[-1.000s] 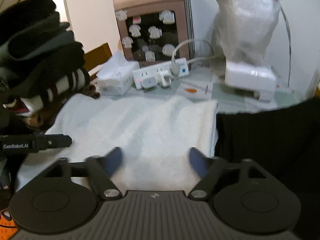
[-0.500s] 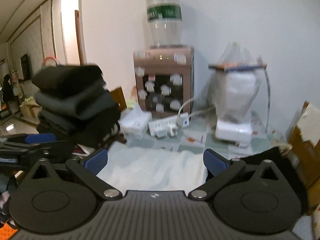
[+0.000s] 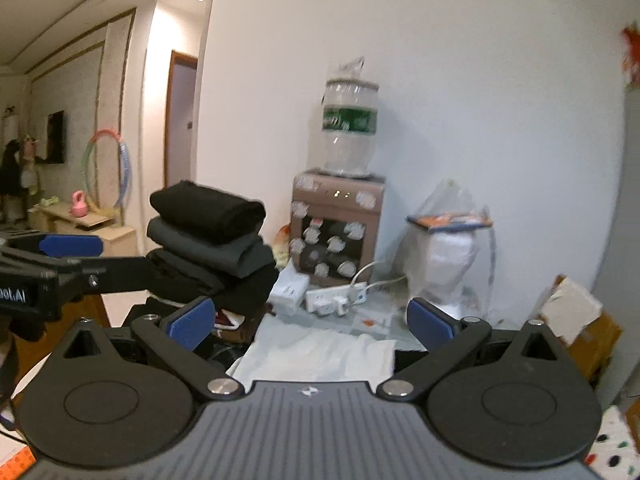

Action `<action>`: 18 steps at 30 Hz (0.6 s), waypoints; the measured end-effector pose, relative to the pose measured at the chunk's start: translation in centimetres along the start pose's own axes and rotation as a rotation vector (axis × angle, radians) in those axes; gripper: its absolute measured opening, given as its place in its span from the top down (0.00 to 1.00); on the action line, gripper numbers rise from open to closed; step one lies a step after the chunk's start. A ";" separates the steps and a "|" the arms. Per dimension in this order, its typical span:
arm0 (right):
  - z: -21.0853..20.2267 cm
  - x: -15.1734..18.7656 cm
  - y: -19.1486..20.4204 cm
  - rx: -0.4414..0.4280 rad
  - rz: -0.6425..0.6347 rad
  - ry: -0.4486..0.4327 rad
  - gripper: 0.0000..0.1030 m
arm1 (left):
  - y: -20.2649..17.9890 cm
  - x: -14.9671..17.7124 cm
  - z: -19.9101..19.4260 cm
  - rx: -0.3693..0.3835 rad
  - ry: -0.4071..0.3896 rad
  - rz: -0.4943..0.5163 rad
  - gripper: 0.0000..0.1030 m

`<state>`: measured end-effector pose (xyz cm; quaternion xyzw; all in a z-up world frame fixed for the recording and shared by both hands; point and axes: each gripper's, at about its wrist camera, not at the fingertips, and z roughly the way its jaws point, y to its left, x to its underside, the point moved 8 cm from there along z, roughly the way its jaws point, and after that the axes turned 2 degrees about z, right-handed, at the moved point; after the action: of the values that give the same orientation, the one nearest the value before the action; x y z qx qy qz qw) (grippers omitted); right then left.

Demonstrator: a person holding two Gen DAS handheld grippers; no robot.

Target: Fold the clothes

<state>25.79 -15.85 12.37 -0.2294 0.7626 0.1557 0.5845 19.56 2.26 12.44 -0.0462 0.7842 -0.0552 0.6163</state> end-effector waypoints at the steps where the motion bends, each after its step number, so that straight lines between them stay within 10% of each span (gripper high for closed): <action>1: -1.3 0.0 0.5 0.016 -0.009 -0.024 0.00 | -0.1 0.1 -1.1 0.000 0.003 0.000 0.00; 18: -10.3 8.1 6.0 0.108 0.148 0.134 0.00 | -0.2 9.4 -9.8 -0.013 0.185 -0.008 0.00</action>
<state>12.41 -17.33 7.15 -0.1503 0.8220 0.1414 0.5307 7.83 1.07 5.77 -0.0478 0.8378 -0.0566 0.5409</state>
